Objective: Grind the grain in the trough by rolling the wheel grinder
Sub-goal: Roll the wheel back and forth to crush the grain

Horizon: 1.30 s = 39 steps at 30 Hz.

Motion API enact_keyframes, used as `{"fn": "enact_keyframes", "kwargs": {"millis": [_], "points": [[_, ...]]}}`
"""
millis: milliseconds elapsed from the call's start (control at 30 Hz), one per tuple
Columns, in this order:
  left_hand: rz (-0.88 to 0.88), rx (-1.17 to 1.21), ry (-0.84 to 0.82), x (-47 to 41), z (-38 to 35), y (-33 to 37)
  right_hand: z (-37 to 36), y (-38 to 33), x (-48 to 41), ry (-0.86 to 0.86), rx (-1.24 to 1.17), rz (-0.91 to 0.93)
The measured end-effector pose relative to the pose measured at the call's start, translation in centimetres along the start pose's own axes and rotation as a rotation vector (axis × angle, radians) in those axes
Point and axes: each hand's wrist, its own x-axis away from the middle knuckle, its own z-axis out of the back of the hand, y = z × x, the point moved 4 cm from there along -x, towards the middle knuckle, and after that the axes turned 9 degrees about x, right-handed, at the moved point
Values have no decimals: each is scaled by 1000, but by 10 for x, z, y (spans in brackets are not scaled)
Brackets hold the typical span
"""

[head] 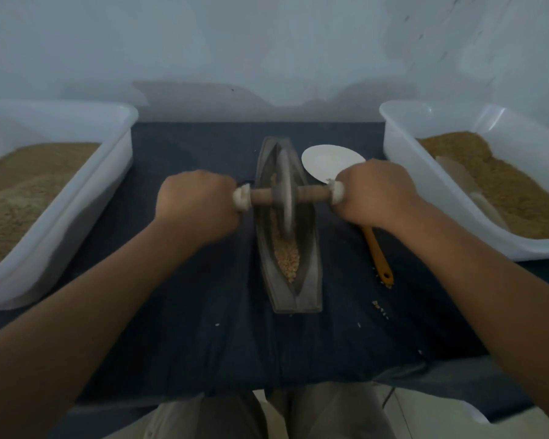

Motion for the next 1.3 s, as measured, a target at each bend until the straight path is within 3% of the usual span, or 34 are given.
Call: {"fn": "enact_keyframes", "kwargs": {"millis": [167,333,467,567,733,867,1033,1133,1300], "points": [[-139,66,149,59,1,-3,16,4,44,-170,-73,140],[52,70,17,-11,-16,-12,9,-9,-6,107,88,-21],[86,45,-23,-40,-10,-5,2,-6,-27,95,92,-65],[31,35,-27,3,-3,-5,5,-4,-1,78,70,14],[-63,103,42,80,3,-3,18,-11,48,293,20,231],[3,-2,58,29,-1,1,-4,-4,10,232,132,54],[81,7,-46,-43,-3,0,-13,-1,-33,131,62,-100],[26,15,-36,-11,-6,-2,-2,0,-11,68,50,-37],[-172,28,139,50,3,-4,18,1,54,57,4,145]]}}
